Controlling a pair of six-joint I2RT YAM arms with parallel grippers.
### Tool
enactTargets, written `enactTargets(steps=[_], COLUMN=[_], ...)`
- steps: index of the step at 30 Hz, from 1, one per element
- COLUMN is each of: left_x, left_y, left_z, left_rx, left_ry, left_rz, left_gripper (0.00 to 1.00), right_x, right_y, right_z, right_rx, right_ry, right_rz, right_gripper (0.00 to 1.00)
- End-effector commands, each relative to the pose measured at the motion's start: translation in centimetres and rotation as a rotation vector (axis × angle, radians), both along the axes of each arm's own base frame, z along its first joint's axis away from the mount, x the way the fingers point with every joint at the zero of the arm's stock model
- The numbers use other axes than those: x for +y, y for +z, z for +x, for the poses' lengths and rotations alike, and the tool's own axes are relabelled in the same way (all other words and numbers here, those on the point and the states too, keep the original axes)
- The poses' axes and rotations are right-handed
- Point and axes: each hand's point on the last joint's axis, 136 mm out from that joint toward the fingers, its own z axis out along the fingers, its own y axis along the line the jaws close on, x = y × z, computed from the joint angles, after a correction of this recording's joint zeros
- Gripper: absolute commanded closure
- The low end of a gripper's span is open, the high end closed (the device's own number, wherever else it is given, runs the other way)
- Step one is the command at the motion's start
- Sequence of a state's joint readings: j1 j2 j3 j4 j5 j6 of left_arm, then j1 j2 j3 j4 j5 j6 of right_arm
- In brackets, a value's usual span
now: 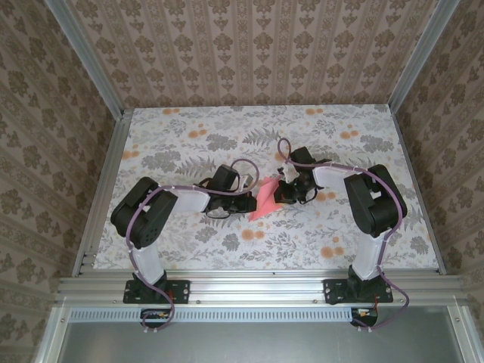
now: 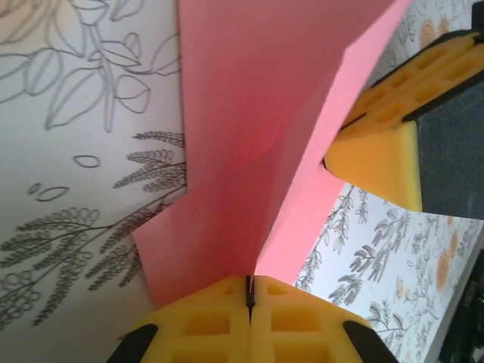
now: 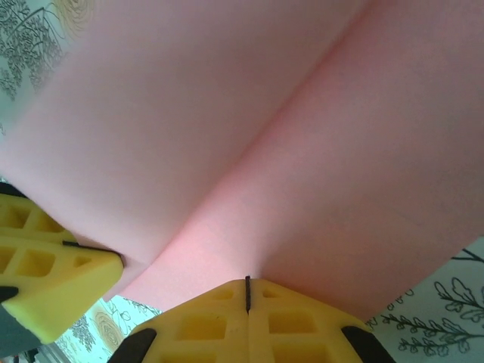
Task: Fold a paper plane with a square sheet of paper (pick it up from the middle)
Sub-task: Fourth fold the wing at the center of the table.
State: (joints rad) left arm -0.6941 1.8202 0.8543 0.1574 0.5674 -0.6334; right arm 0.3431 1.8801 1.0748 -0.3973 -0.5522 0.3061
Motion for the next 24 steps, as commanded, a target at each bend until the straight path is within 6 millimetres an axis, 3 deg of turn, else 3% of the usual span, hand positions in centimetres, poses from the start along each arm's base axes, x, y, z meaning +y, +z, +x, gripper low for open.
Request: enactTargets(steps=[1,13,24], left_x=[-1.3,-1.2,-0.3], left_y=[2.2,0.8,-1.0], left_z=[-0.1,0.5,0.9], left_rx=[-0.003,0.024,0.050], left_ry=[-0.040,0.007,0.041], left_rz=[-0.064,-0.044,-0.035], left_gripper=[0.94,0.95,0.95], right_x=[0.0,-0.5,-0.2], right_y=[0.1,-0.2,3.2], right_z=[0.3,0.6,0.8], right_rx=[-0.012,-0.012,-0.074], right_ry=[0.035,0.037,-0.006], right_rz=[-0.010,-0.018,0.031], right_gripper=[0.93,0.93,0.84])
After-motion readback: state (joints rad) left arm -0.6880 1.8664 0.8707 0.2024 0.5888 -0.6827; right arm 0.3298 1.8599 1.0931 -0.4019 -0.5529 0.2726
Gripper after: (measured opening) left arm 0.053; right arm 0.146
